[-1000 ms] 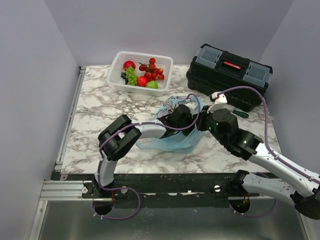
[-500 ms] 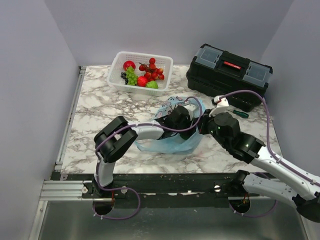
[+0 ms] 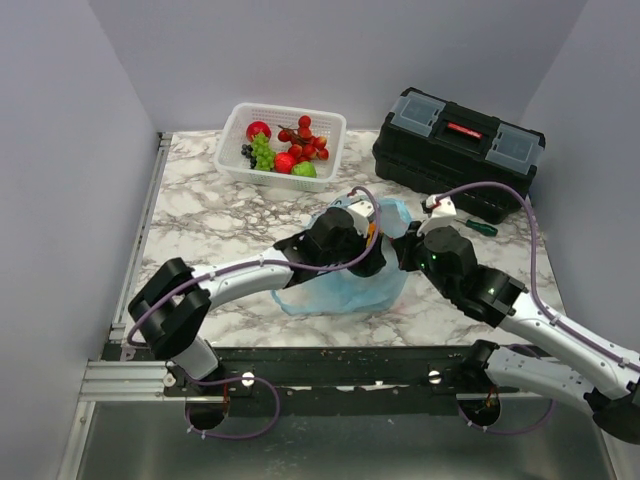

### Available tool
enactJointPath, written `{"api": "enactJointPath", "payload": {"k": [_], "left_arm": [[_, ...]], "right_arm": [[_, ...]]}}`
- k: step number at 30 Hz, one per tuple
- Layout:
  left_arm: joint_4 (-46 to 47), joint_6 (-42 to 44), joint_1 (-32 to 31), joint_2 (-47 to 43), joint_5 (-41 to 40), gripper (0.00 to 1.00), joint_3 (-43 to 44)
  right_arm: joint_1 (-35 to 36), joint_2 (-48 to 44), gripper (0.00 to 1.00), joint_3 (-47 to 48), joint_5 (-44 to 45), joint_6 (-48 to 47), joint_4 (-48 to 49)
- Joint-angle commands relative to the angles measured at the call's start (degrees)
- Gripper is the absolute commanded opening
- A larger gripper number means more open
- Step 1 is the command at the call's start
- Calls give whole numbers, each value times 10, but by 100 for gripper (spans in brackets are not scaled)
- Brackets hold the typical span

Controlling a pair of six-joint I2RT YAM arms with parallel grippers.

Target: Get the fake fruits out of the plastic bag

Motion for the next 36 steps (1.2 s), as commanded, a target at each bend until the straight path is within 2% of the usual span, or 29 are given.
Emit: {"api": "enactJointPath", "payload": {"k": [1, 8, 10, 15, 21, 27, 33, 36], "left_arm": [[-23, -6, -4, -68, -3, 16, -45], [-52, -4, -3, -188, -72, 14, -89], [-56, 1, -2, -223, -116, 13, -94], [-56, 0, 5, -305, -207, 0, -106], [-56, -38, 65, -362, -274, 0, -115], [-85, -111, 195, -360, -216, 0, -108], [-102, -183, 311, -308, -123, 0, -66], [-104, -258, 386, -280, -93, 0, -53]], "right_arm": [[3, 12, 1, -8, 18, -3, 0], [3, 16, 1, -17, 14, -4, 7], [3, 18, 1, -17, 13, -3, 7], [3, 22, 1, -19, 11, -2, 9], [3, 19, 1, -19, 9, 0, 9], [3, 14, 1, -23, 6, 3, 9], [3, 15, 1, -24, 6, 3, 13], [3, 15, 1, -24, 6, 3, 14]]}}
